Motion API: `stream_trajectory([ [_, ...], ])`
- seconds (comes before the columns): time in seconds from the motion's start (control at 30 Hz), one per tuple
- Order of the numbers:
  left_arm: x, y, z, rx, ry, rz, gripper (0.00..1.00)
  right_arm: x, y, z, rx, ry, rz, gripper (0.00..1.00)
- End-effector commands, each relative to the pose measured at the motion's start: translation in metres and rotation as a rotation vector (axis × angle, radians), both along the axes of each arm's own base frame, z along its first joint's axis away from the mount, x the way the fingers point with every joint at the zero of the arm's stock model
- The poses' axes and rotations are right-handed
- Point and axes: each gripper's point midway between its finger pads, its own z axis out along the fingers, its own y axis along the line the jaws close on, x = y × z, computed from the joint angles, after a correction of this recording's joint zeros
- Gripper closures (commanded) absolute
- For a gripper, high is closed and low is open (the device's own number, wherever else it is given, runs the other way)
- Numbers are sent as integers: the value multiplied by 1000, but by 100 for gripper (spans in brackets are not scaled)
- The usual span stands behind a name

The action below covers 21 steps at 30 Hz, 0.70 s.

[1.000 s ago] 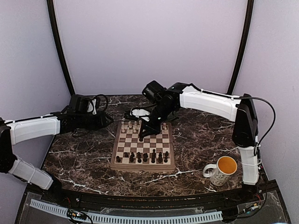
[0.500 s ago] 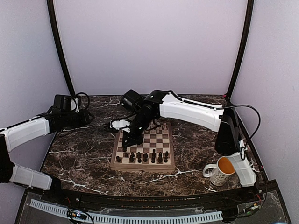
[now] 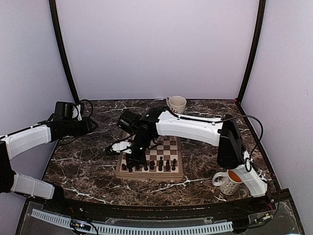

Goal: Set up the chess pieces on the board
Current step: Place the knight at g8.

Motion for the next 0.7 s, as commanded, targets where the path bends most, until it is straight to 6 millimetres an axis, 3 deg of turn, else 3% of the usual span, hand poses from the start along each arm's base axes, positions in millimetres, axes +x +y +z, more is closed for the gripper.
stream_trajectory([
  [0.0,-2,-3,3,-18,-18,-21,66,6,7,-4,0,-41,-7,88],
  [0.67,-3,-7,-2,-41,-4,-37,66,18,10,-16,-19,-84,-42,86],
])
